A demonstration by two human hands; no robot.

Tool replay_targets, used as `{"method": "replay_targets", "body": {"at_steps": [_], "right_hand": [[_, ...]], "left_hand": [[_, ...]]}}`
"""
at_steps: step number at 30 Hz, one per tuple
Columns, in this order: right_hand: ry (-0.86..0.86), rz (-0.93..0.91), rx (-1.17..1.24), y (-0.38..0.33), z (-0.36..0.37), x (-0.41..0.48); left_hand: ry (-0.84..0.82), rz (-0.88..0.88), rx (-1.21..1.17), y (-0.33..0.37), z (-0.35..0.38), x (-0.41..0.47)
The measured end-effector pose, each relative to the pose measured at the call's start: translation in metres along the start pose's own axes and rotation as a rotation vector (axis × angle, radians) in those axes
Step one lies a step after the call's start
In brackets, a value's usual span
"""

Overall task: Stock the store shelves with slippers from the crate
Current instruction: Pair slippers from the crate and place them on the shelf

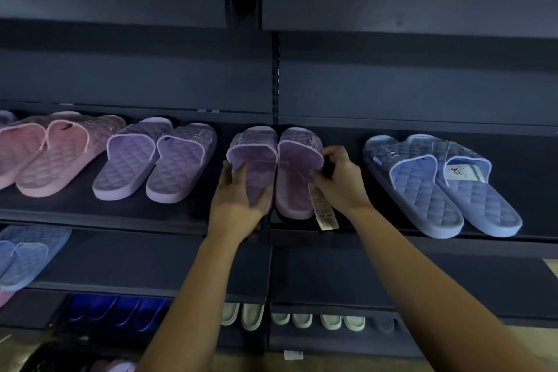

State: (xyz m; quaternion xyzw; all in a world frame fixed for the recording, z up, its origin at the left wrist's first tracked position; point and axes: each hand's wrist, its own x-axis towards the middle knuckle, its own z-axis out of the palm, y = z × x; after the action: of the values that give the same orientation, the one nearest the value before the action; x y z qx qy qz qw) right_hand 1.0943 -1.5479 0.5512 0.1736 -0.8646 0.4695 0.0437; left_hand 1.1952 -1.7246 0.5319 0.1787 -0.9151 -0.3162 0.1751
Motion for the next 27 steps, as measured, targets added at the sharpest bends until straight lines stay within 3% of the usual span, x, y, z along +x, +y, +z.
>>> {"method": "replay_targets", "body": {"at_steps": [10,17,21,27], "right_hand": [[-0.097,0.031,0.108,-0.007,0.012,-0.001],[-0.095,0.008,0.028,-0.007,0.004,-0.002],[0.062,-0.016,-0.008,-0.005,-0.020,-0.005],[0.331,-0.032,-0.115,0.021,-0.096,-0.015]], "left_hand": [[-0.130,0.007,0.180,-0.010,-0.008,0.017],[-0.090,0.008,0.214,-0.010,-0.001,0.021],[0.207,0.190,0.151,0.013,0.006,0.015],[0.214,0.472,0.000,0.092,0.041,0.010]]}}
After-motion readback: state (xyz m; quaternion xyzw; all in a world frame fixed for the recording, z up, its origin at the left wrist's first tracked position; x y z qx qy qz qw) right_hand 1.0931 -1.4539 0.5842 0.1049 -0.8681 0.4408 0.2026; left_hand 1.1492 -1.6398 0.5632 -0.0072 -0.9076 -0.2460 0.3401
